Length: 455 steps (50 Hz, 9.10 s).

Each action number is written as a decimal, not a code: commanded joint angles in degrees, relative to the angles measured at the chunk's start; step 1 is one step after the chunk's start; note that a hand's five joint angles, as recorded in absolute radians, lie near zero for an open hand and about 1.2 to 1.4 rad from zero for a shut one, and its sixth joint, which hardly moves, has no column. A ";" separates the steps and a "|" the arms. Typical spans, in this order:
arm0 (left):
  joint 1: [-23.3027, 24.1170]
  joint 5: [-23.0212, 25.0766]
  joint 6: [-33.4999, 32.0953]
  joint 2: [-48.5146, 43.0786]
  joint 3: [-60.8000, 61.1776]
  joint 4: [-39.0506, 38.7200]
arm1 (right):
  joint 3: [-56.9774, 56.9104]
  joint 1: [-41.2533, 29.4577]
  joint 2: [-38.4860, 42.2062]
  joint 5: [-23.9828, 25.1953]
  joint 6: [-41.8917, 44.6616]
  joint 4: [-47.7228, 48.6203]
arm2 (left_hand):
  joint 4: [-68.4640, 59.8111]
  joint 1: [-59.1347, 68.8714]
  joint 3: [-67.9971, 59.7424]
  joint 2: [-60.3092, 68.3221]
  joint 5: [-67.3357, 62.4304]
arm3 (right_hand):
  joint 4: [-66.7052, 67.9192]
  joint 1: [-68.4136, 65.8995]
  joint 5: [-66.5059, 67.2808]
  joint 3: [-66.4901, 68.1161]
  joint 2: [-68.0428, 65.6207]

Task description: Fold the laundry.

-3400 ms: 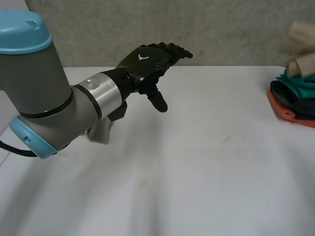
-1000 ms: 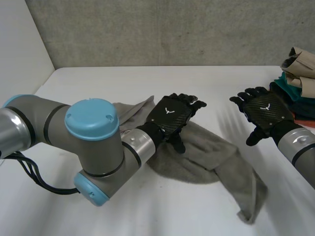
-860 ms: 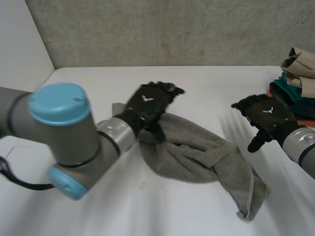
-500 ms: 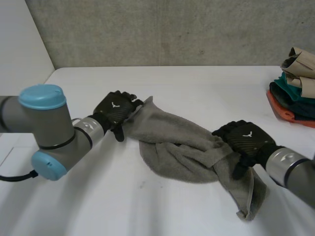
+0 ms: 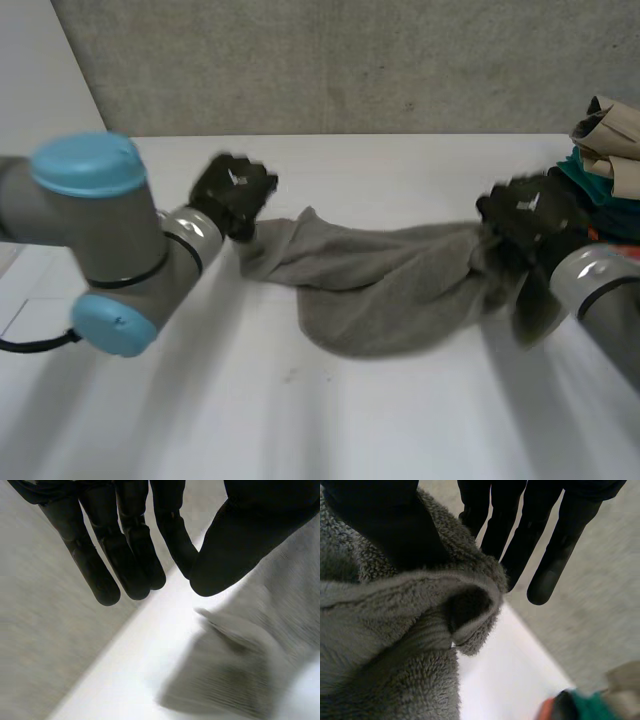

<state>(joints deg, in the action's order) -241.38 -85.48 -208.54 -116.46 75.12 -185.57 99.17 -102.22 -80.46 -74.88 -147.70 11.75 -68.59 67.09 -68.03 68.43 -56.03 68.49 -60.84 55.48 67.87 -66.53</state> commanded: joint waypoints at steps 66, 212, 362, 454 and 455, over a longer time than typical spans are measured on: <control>8.21 -5.75 2.78 3.50 0.36 -8.67 | -7.94 2.46 -10.06 7.21 0.14 -16.31 | -11.41 12.91 -11.97 11.57 -13.97 | 11.51 -19.16 14.52 12.13 -13.47; -1.19 -6.81 19.66 -6.32 19.36 -22.81 | -15.32 -5.27 -16.40 11.69 -27.11 -14.73 | -11.41 12.91 -11.97 11.57 -13.97 | 11.51 -19.16 14.52 12.13 -13.47; -16.75 0.66 -2.49 -8.43 23.23 -33.45 | -20.07 3.43 25.79 -0.53 1.81 -3.83 | 18.82 -17.32 18.26 -18.66 16.26 | 11.51 -19.16 14.52 12.13 -13.47; -9.72 -6.28 -7.85 -22.58 -11.67 -9.90 | -47.76 2.99 39.77 -7.03 6.12 -13.93 | -11.41 12.91 -11.97 11.57 -13.97 | -35.53 27.88 -32.52 -34.92 33.57; -9.46 -6.19 -7.93 -22.41 -11.06 -9.90 | -47.76 2.99 39.24 -6.94 5.85 -15.77 | -11.41 12.91 -11.97 11.57 -13.97 | -35.53 27.88 -32.52 -34.91 33.57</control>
<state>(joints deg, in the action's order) -252.10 -91.73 -216.51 -139.61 61.77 -195.47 50.71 -99.47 -38.59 -81.27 -139.05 3.81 -68.82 66.38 -68.36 68.67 -55.06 43.08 -41.62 32.71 42.97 -42.07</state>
